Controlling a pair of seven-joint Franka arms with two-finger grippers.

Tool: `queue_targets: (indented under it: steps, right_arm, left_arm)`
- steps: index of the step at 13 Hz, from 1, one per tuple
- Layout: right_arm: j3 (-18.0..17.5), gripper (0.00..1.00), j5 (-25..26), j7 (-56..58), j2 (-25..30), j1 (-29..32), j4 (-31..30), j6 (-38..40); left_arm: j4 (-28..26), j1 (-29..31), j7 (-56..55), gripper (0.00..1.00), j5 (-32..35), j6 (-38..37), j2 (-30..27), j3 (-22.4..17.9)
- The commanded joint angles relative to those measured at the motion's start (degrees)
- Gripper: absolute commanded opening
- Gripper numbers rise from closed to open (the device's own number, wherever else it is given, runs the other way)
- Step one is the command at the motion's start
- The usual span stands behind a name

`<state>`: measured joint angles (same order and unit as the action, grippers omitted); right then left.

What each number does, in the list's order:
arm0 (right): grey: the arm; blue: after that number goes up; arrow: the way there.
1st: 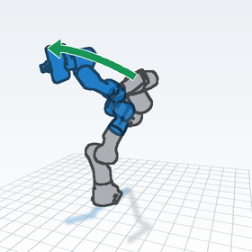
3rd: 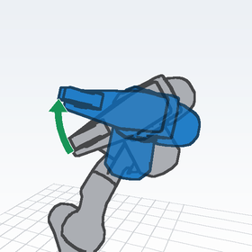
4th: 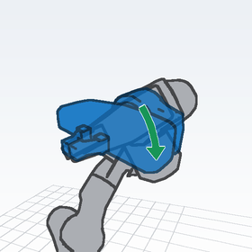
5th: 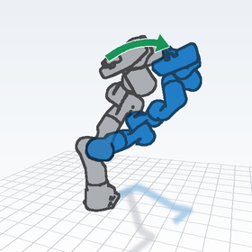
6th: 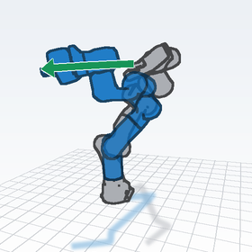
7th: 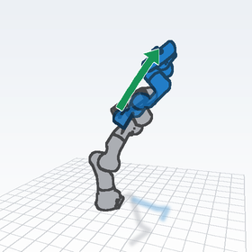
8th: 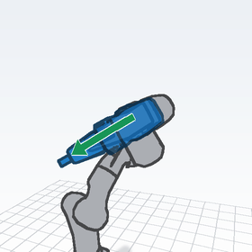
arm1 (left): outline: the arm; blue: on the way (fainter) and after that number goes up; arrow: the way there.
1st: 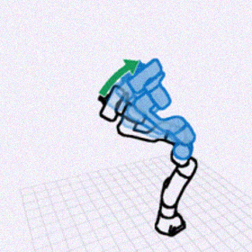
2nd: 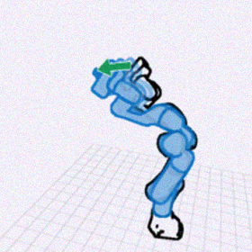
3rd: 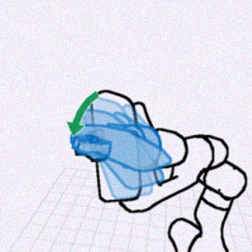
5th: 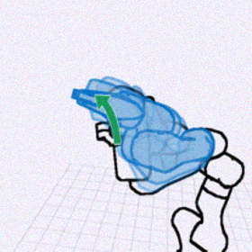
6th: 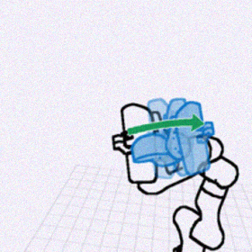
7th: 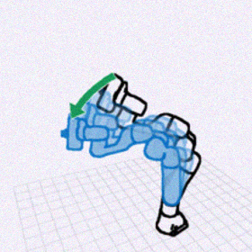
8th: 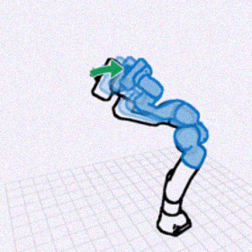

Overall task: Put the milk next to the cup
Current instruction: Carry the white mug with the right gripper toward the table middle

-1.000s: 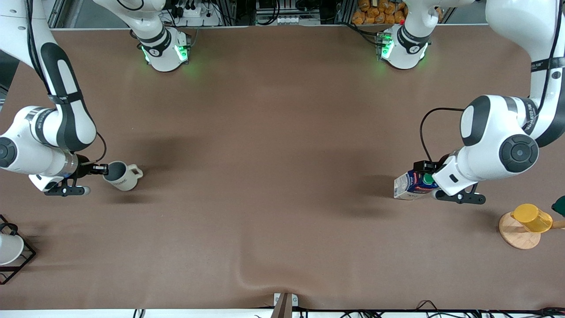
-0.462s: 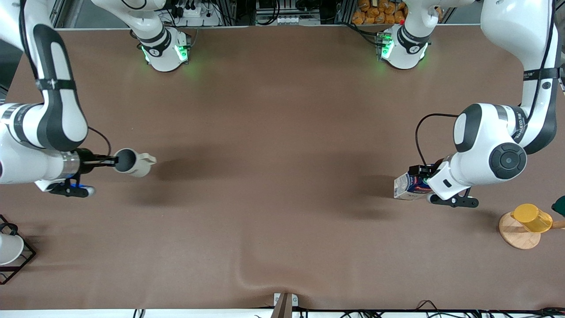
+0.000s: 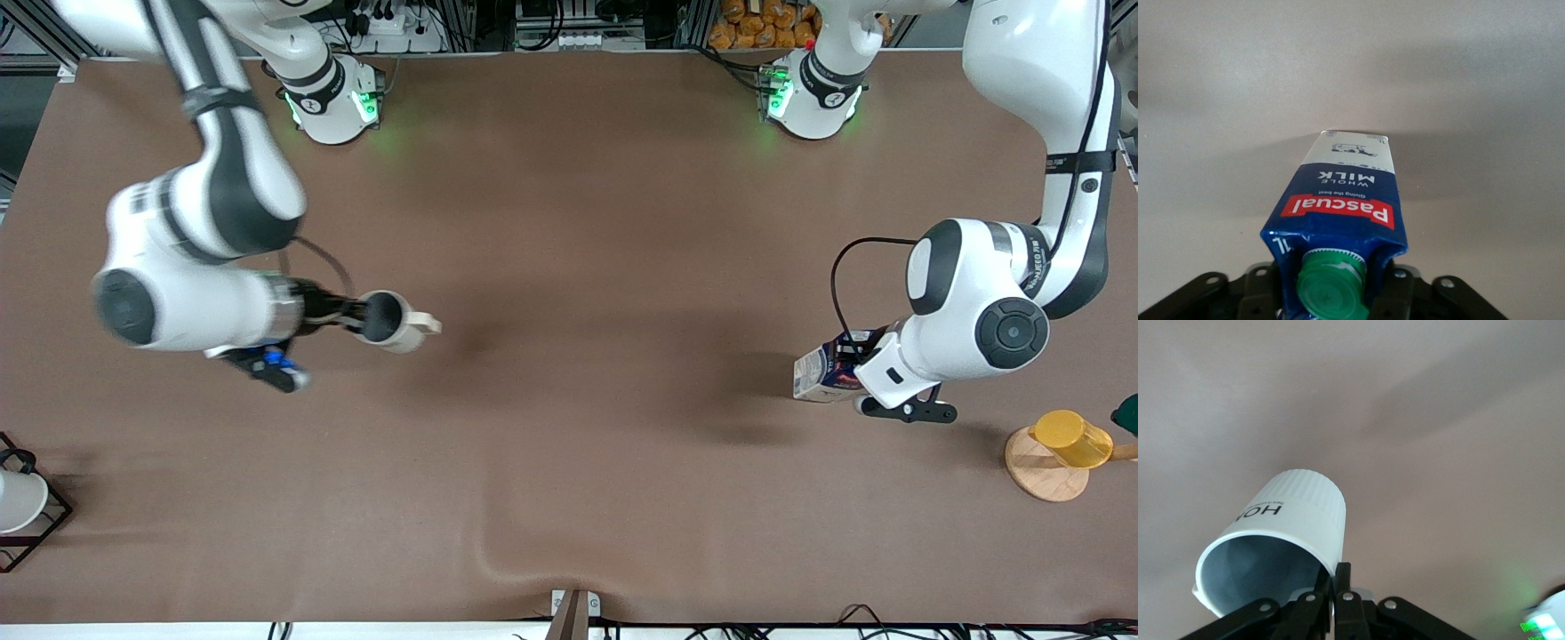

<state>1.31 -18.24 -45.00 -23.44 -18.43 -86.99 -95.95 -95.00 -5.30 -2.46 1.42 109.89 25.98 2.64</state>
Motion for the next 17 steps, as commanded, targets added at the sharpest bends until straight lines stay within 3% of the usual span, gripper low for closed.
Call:
queue_targets:
  steps: [1,4,6,11,12,13,14,17]
  right_arm:
    - [0.88,0.0,-1.45,-15.85,-8.35,-7.82,10.57,-2.39]
    - [0.97,0.0,-1.45,-27.21,-15.74,-14.86,17.54,-8.95]
    - [1.15,0.0,-0.83,-31.01,-19.52,-19.08,17.46,-16.52]
    - [1.32,0.0,0.48,-31.72,-24.54,-22.08,16.94,-23.56]
    - [1.32,0.21,0.84,-31.64,-24.73,-22.08,16.94,-23.93]
    - [1.5,0.99,1.45,-31.72,-24.29,-21.82,16.94,-23.06]
    - [1.59,1.0,2.85,-31.72,-23.33,-21.99,17.02,-21.31]
    - [1.41,1.0,3.3,-30.85,-20.78,-16.84,23.06,-1.76]
  left_arm:
    - [1.39,-0.15,-1.24,0.0,0.43,-0.2,-0.4,-0.01]
    - [1.57,-0.15,-1.24,0.0,0.52,-0.73,-3.38,-0.01]
    - [1.66,-0.41,-2.19,0.0,0.6,-4.39,-4.96,0.17]
    - [3.41,-2.17,-11.77,0.0,0.25,-6.61,-4.88,4.03]
    - [3.85,-2.26,-13.0,0.0,0.25,-7.31,-4.88,4.99]
    - [3.95,-2.35,-14.41,0.0,0.34,-7.67,-4.88,5.61]
    - [3.95,-2.43,-15.38,0.0,0.34,-7.67,-4.71,6.23]
    - [4.04,-3.66,-18.8,0.0,0.25,-7.67,-4.71,7.29]
